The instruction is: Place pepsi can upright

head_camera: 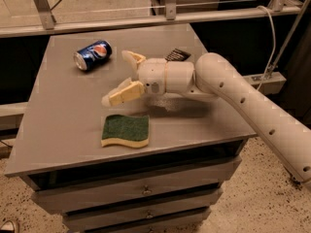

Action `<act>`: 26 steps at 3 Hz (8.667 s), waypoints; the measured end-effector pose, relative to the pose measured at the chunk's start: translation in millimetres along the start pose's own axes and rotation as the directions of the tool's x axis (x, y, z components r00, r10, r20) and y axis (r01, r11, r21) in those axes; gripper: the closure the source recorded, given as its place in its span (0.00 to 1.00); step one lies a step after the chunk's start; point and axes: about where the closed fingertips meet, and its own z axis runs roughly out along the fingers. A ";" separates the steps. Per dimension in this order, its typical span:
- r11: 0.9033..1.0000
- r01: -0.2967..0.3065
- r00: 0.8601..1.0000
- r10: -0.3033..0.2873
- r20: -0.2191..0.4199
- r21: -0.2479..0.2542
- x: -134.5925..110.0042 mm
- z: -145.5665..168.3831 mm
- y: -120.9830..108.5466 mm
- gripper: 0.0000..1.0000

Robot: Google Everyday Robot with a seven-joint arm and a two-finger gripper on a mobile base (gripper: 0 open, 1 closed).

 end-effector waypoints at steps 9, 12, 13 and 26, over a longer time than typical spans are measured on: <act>0.998 0.054 0.919 -0.036 -0.392 0.035 -31.3 -10.8 -131.1 0.00; 0.987 0.137 0.782 -0.158 -0.603 -0.081 -38.9 37.3 -158.8 0.00; 0.973 0.228 0.700 -0.192 -0.688 -0.040 -51.8 7.2 -150.0 0.00; 0.485 0.326 -0.420 -0.695 -0.583 -0.812 32.6 198.6 -198.5 0.16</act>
Offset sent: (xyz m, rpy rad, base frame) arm 0.0190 -0.0184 -0.0147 -0.0811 0.0324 -0.0003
